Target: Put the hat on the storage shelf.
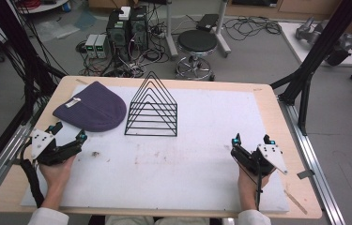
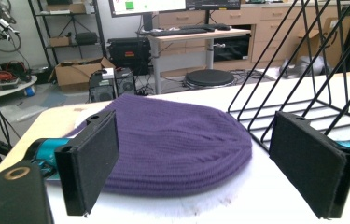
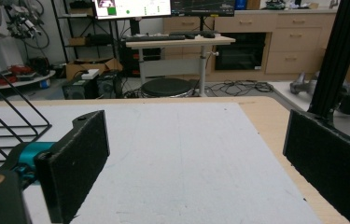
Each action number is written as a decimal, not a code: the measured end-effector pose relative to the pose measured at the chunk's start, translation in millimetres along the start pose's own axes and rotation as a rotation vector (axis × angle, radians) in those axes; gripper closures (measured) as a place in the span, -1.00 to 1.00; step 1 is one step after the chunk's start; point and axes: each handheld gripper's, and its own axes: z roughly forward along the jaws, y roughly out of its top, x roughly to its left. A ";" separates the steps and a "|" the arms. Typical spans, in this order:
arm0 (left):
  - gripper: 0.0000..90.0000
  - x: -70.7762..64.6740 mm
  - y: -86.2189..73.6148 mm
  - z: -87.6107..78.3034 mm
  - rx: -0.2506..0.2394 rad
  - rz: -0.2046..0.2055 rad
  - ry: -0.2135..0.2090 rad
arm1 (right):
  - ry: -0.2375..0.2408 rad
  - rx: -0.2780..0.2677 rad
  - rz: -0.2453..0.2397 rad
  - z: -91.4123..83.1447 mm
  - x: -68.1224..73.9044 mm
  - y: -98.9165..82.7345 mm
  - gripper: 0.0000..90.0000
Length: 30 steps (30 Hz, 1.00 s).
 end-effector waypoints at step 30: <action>-0.51 30.2 81.9 88.3 0.226 0.009 -0.108 | 0.042 0.029 -0.010 2.9 5.4 -0.4 -0.86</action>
